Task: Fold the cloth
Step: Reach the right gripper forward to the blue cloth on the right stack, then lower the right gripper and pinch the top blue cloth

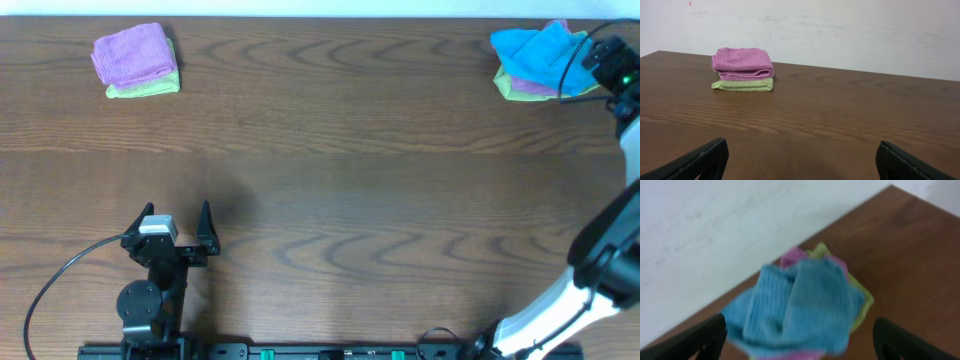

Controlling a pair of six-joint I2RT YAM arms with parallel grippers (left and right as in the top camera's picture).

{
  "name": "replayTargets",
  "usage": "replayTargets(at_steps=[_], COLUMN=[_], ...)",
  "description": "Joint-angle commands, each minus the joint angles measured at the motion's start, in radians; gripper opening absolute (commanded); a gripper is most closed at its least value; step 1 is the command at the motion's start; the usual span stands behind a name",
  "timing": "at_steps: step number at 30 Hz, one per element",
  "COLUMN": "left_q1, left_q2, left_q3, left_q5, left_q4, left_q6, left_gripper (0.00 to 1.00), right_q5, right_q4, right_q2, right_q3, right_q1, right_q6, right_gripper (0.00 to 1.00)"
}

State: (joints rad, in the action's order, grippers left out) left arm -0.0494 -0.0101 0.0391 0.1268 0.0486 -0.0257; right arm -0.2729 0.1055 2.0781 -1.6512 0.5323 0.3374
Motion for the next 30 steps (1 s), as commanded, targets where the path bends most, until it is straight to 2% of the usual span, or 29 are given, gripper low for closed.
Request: replayTargets(at_steps=[1, 5, 10, 19, 30], left_q1=[0.004, 0.004, 0.004, 0.004, 0.004], left_q2=[0.006, 0.006, 0.006, 0.006, 0.006], left_q3=[-0.034, -0.034, -0.034, -0.034, -0.034], left_q5=[-0.003, -0.003, -0.003, -0.003, -0.003], left_q4=[0.017, 0.017, 0.017, 0.017, 0.017], left_q6=[0.011, 0.011, 0.011, 0.011, 0.011], left_gripper=[0.95, 0.95, 0.96, 0.96, 0.96], right_q5=[-0.101, -0.227, -0.339, -0.341, -0.410], right_q4=[0.030, 0.070, 0.070, 0.114, 0.107], right_q2=[0.122, 0.264, 0.391, 0.420, 0.420], right_q3=[-0.137, -0.277, -0.368, -0.370, -0.378], right_q1=[0.020, 0.044, 0.061, 0.062, 0.062], right_q6=[0.050, 0.109, 0.204, 0.208, 0.224], right_gripper=[0.90, 0.85, 0.80, 0.81, 0.69])
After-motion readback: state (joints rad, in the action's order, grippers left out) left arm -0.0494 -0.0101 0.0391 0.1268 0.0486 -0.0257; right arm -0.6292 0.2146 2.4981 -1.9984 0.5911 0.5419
